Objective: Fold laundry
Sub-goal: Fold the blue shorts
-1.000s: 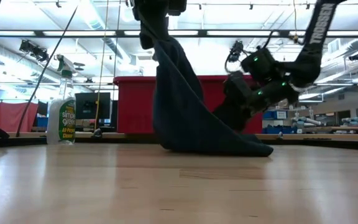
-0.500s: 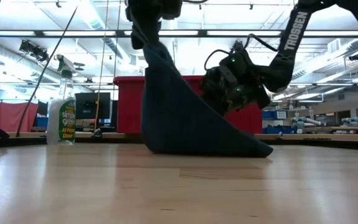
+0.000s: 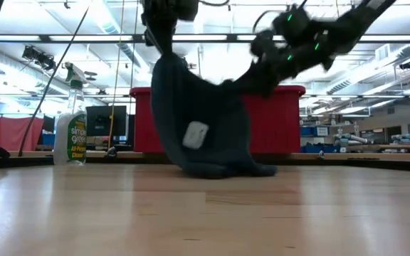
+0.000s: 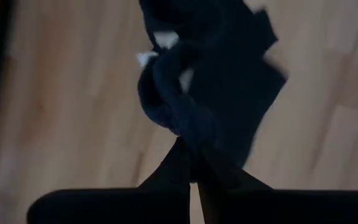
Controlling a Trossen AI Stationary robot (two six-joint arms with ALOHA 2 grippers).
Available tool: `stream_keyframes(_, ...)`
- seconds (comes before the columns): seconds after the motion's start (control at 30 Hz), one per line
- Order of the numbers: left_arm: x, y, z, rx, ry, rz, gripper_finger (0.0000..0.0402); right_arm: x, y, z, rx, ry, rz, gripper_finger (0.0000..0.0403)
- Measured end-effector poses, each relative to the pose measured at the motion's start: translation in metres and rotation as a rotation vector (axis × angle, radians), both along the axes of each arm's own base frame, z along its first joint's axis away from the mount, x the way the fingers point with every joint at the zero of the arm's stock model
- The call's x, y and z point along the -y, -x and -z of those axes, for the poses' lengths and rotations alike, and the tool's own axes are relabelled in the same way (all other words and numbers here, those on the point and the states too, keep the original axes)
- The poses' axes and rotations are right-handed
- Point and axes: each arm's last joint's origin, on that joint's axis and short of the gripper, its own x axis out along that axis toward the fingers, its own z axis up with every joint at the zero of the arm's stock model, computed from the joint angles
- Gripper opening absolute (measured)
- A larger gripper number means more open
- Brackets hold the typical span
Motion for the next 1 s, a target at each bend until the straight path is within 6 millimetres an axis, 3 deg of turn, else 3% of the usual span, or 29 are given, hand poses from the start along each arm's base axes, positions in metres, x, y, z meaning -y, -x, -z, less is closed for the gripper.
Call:
stream_keyframes(0.17, -0.014, 0.008, -0.047, 0.142, -0.098, 0.016, 0.0011, -0.013, 0.033, -0.059, -0.061, 0.245, 0.155, 0.0015)
stream_keyframes(0.27, -0.017, 0.014, -0.073, 0.242, -0.129, 0.007, 0.0011, -0.021, 0.049, -0.083, -0.082, 0.312, 0.214, 0.0015)
stream_keyframes(0.4, -0.016, 0.015, -0.079, 0.28, -0.111, 0.034, 0.0008, -0.032, 0.059, -0.085, -0.151, 0.294, 0.202, 0.0014)
stream_keyframes(0.53, -0.006, 0.002, -0.047, 0.191, -0.009, 0.052, 0.0005, -0.049, 0.057, -0.07, -0.257, 0.166, 0.165, 0.0014)
stream_keyframes(0.8, 0.04, -0.026, 0.066, 0.088, 0.352, 0.158, 0.0007, -0.093, 0.049, -0.028, -0.579, -0.212, -0.03, 0.0014)
stream_keyframes(0.9, 0.051, -0.024, 0.083, 0.041, 0.415, 0.138, 0.0007, -0.108, 0.048, -0.025, -0.605, -0.301, -0.071, 0.0014)
stream_keyframes(1.0, 0.054, -0.024, 0.078, 0.052, 0.409, 0.142, 0.0008, -0.115, 0.05, -0.037, -0.556, -0.287, -0.045, 0.0014)
